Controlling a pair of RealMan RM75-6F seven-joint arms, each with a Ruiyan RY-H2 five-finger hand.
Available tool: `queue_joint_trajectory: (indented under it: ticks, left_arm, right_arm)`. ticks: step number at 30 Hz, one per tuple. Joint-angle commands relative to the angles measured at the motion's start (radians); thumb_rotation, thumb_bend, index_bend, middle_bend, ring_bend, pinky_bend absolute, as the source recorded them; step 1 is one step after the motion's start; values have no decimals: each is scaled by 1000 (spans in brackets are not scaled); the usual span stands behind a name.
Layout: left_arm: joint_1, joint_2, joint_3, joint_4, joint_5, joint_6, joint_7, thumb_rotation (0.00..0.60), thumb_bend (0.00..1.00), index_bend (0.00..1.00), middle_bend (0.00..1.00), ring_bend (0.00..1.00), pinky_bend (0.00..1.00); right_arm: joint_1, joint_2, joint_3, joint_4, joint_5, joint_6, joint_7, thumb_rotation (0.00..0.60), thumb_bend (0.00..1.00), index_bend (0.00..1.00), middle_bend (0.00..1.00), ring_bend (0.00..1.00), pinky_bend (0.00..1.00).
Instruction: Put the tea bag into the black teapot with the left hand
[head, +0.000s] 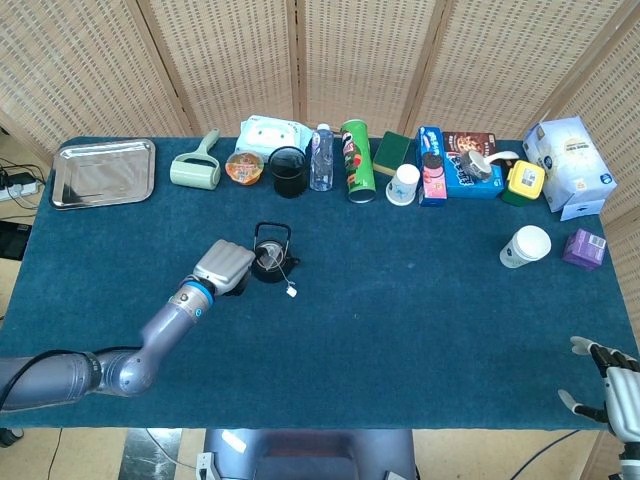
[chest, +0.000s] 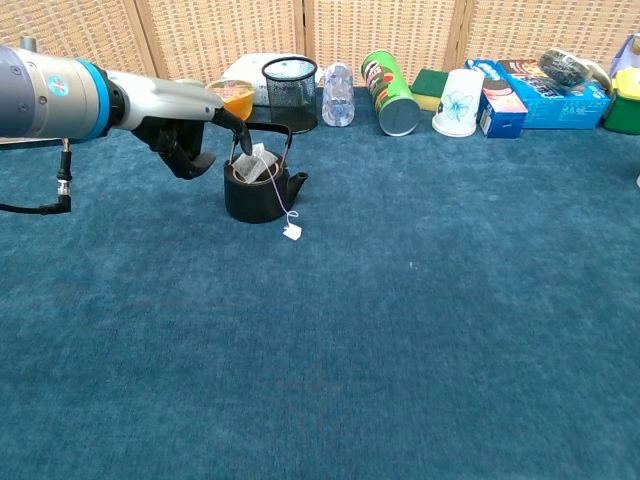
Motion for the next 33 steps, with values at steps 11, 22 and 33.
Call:
queue_joint_trajectory:
  ticks: [11,22,33]
  left_arm:
    - [-15,-30,23,47,-21,-11,-18,600,702,186,1000,1000,946]
    - [-19,-44,40,83,-41,-20,-35,600,692,186,1000,1000,946]
    - [16,13,8,-1,60,29,-103,600,675,186,1000,1000,947]
  right_arm:
    - [-1,-2,2,4,3,-4,2,600,237,231,331,280,242]
    - [-1,-4,3,3,5,-8,-1,600,237,231,331,280,244]
    - [-2,-3,2,0,-1,-5,-5,600,238,230,331,279,247]
